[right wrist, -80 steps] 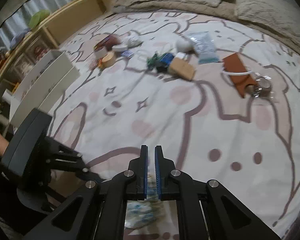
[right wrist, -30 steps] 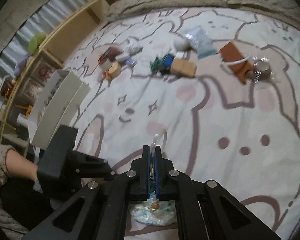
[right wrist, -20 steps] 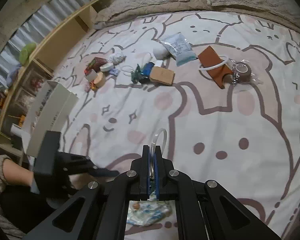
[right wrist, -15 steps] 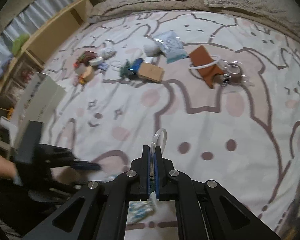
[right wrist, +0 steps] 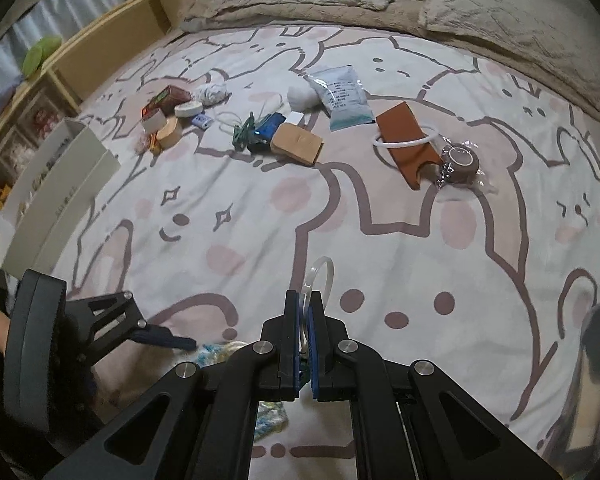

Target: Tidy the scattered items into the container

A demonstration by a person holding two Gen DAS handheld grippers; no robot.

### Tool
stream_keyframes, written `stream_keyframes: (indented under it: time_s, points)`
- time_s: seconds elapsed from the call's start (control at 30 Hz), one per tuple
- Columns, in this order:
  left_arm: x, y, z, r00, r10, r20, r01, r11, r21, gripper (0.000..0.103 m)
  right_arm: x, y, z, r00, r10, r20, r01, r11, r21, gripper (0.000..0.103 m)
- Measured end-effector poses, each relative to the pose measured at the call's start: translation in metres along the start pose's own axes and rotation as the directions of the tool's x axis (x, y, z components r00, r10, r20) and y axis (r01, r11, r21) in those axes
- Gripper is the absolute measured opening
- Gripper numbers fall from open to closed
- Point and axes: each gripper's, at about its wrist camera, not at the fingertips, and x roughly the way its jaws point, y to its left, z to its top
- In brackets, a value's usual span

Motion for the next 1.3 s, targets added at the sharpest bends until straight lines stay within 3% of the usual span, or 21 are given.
stream_keyframes:
  time_s: [0.2,0.47,0.67,0.77,1.1,1.17,1.2,1.23,1.27,1.3]
  points:
    - [0.01,0.001,0.002,1.0,-0.003,-0.023,0.003,1.0,0.001,0.096,0.01,-0.006,-0.003,0.998,-0.027,-0.061,0.025,0.999,-0.031,0.005]
    - [0.016,-0.003,-0.002,0.998,0.056,-0.031,-0.054,0.997,0.053,0.096,0.029,-0.003,-0.012,0.99,-0.015,-0.142,0.009,0.999,-0.049,0.005]
    - [0.014,0.015,-0.001,0.995,0.102,-0.022,-0.102,0.995,-0.009,0.096,0.045,0.002,-0.019,0.98,-0.009,-0.201,-0.005,0.998,-0.069,0.005]
    - [0.011,0.028,-0.004,0.993,0.115,-0.021,-0.116,0.992,-0.051,0.096,0.052,0.0,-0.022,0.971,-0.047,-0.234,0.03,0.997,-0.077,0.005]
    - [0.001,0.055,-0.016,0.984,0.175,-0.019,-0.176,0.98,-0.097,0.096,0.048,-0.01,-0.026,0.971,-0.059,-0.233,0.054,0.998,-0.027,0.007]
    - [-0.002,0.061,-0.019,0.983,0.183,-0.019,-0.184,0.977,-0.111,0.096,0.045,-0.01,-0.026,0.973,-0.056,-0.226,0.055,0.998,-0.011,0.019]
    - [-0.004,0.063,-0.02,0.982,0.186,-0.018,-0.187,0.975,-0.118,0.096,0.044,-0.01,-0.026,0.973,-0.049,-0.224,0.05,0.999,-0.001,0.049]
    - [-0.005,0.065,-0.021,0.982,0.189,-0.018,-0.189,0.974,-0.126,0.096,0.044,-0.01,-0.026,0.975,-0.039,-0.219,0.042,0.999,0.011,0.088]
    - [-0.006,0.067,-0.022,0.982,0.188,-0.017,-0.189,0.973,-0.134,0.096,0.043,-0.009,-0.026,0.977,-0.032,-0.211,0.035,0.999,0.014,0.099]
    - [-0.008,0.067,-0.022,0.982,0.187,-0.015,-0.187,0.972,-0.139,0.096,0.041,-0.008,-0.026,0.98,-0.026,-0.199,0.028,1.0,0.011,0.102]
